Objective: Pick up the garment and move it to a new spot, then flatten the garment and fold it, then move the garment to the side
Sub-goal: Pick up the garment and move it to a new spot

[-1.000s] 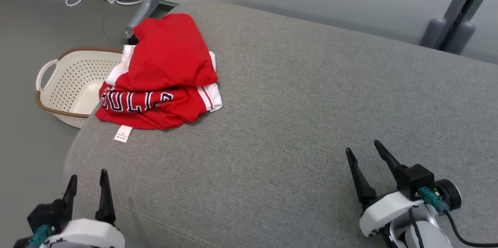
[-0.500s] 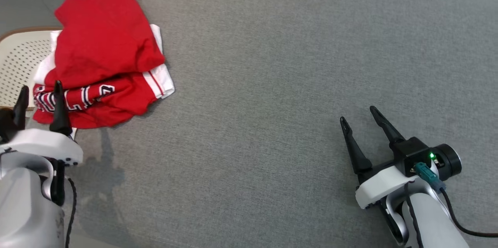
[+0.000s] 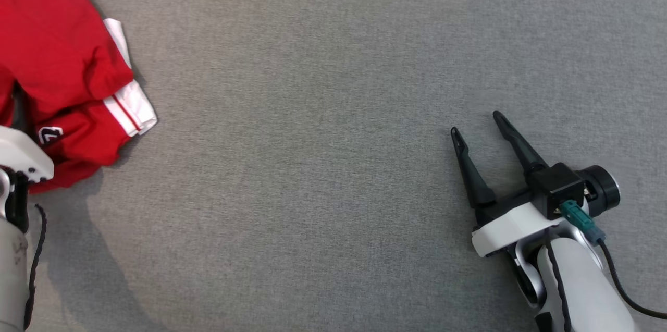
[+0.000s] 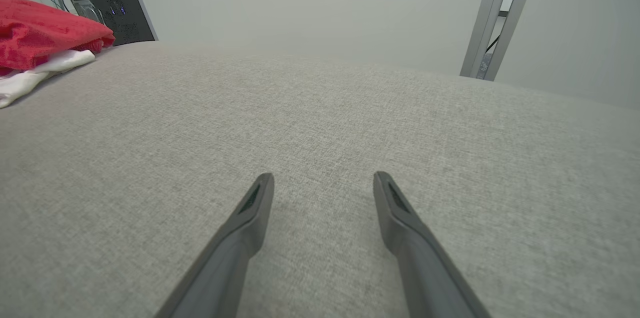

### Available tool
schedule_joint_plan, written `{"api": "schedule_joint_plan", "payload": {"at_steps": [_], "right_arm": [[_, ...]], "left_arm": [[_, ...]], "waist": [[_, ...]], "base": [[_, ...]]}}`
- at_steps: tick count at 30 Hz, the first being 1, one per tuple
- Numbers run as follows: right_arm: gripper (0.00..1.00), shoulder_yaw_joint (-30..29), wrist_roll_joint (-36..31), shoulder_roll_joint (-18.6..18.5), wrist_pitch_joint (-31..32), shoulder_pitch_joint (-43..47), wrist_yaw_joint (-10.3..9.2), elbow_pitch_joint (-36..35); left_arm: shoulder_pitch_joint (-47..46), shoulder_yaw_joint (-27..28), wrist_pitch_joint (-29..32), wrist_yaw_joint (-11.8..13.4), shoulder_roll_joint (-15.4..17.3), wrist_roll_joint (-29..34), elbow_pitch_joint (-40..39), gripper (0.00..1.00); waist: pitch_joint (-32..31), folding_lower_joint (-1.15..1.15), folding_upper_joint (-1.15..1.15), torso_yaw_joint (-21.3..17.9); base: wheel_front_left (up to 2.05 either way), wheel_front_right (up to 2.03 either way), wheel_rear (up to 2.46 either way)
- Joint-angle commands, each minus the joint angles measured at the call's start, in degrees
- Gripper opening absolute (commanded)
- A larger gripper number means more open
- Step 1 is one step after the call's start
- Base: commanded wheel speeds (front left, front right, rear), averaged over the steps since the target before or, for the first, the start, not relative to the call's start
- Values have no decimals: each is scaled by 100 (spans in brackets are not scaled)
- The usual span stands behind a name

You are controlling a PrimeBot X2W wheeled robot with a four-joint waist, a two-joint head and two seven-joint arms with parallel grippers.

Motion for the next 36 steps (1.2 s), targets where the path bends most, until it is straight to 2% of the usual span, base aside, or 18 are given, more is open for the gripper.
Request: {"api": "schedule_joint_plan", "payload": {"at_steps": [1,8,16,20,22,30,36], "right_arm": [[100,-75,0,-92,13,105,-3,90],[100,-127,193,-75,13,245,-3,128],[100,-208,496,-70,7,377,-3,108],[100,-275,703,-68,7,516,-3,94],[100,-271,746,-67,7,549,-3,89],[100,-212,979,-65,7,722,-3,65],[100,-248,1022,-65,6,790,-3,55]], "left_arm": [[-144,-81,-66,-5,-25,-53,17,0],[-307,-663,-207,-5,-68,-157,-159,0],[-244,-1411,-221,-6,-304,-516,-1128,0],[-39,-2037,-222,-6,-559,-824,-1559,0],[15,-2149,-223,-6,-628,-910,-1607,0],[580,-2760,-224,-6,-1282,-1431,-2024,0],[824,-3541,-223,-7,-1529,-1424,-2067,0]], "waist": [[52,0,0,-46],[-168,0,0,-76],[-562,0,0,-288],[-813,0,0,-581],[-854,0,0,-655],[-1083,0,0,-1307],[-1114,0,0,-1697]], "base": [[0,0,0],[0,0,0],[0,0,0],[0,0,0],[0,0,0],[0,0,0],[0,0,0]]}}
